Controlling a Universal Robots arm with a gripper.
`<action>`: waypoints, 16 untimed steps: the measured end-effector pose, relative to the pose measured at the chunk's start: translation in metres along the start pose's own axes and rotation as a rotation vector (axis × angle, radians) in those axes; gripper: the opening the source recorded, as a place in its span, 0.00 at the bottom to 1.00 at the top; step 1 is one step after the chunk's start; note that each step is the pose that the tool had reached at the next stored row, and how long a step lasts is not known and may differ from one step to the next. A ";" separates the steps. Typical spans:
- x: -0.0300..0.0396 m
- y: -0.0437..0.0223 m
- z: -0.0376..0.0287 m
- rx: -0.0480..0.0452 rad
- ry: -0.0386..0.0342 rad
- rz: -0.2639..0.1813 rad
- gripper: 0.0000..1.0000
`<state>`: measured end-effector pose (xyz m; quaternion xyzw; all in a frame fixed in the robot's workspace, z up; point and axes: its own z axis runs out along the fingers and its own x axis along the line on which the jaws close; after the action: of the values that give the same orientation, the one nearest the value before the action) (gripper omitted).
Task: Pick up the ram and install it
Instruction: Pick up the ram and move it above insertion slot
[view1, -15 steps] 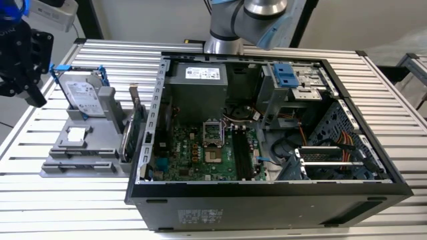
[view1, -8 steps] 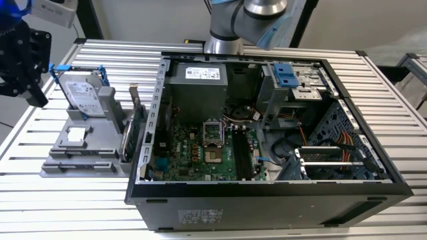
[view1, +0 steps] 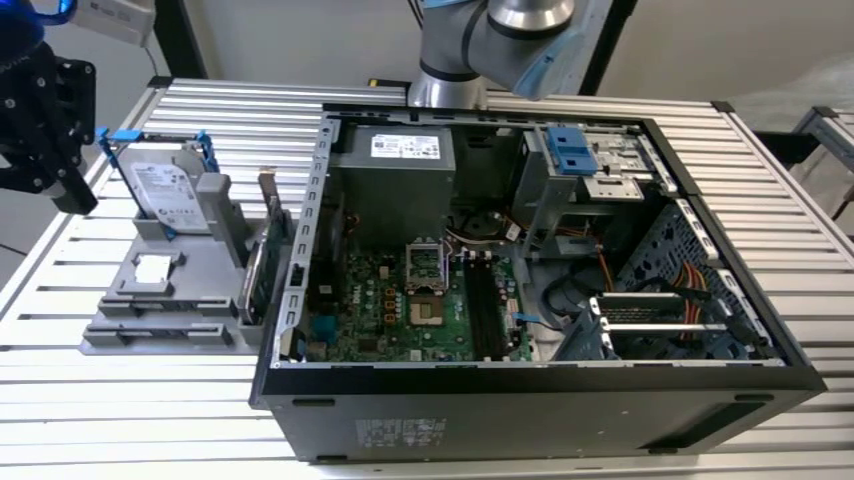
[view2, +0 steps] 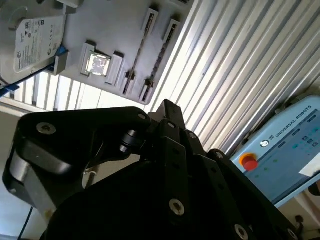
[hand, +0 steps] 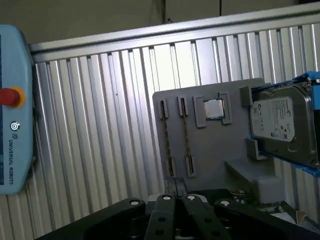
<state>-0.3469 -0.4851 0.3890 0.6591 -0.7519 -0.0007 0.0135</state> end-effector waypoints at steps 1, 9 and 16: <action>-0.0001 0.0000 0.0000 0.0003 0.0003 -0.017 0.00; -0.0005 0.0000 0.0000 0.0036 -0.0012 -0.145 0.00; -0.0006 0.0000 0.0001 0.0043 -0.0007 -0.195 0.00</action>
<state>-0.3468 -0.4845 0.3889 0.7291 -0.6843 -0.0006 0.0117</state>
